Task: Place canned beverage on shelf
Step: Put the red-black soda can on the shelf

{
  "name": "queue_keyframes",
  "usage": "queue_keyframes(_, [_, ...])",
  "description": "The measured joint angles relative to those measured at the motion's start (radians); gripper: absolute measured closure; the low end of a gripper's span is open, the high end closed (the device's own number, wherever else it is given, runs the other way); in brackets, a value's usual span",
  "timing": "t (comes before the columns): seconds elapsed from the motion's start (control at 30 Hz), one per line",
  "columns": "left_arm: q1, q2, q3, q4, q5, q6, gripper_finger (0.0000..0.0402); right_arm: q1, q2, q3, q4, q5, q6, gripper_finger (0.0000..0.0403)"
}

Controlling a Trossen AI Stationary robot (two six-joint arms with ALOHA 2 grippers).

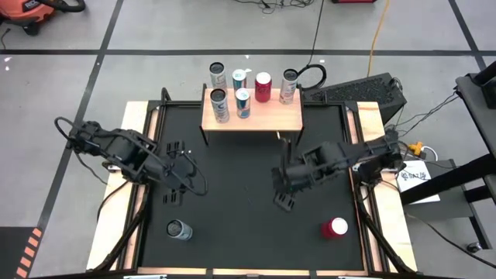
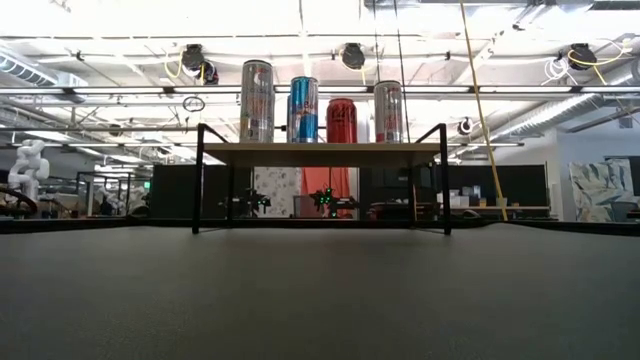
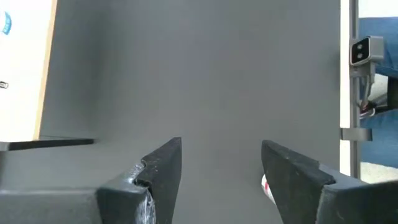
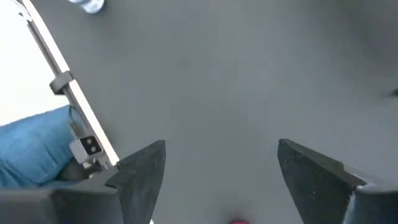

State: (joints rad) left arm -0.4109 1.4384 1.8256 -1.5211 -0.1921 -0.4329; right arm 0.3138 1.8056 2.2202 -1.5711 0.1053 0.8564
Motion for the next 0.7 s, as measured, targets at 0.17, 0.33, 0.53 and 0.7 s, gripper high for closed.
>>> queue_keyframes(0.17, [-0.034,0.000,0.000,-0.009,0.000,-0.007,0.0185,0.090,0.000,-0.076,-0.001,-0.001,0.148,0.0110])
queue_keyframes(0.33, [-0.063,0.000,0.000,-0.010,0.000,-0.007,0.0185,0.173,0.000,-0.178,0.000,-0.023,0.280,0.0110])
queue_keyframes(0.53, [-0.087,0.000,0.000,-0.011,0.000,-0.007,0.0185,0.256,0.001,-0.293,-0.001,-0.145,0.410,0.0110])
queue_keyframes(0.7, [-0.096,0.000,0.000,-0.011,0.000,-0.007,0.0185,0.318,0.001,-0.337,0.000,-0.183,0.527,0.0110])
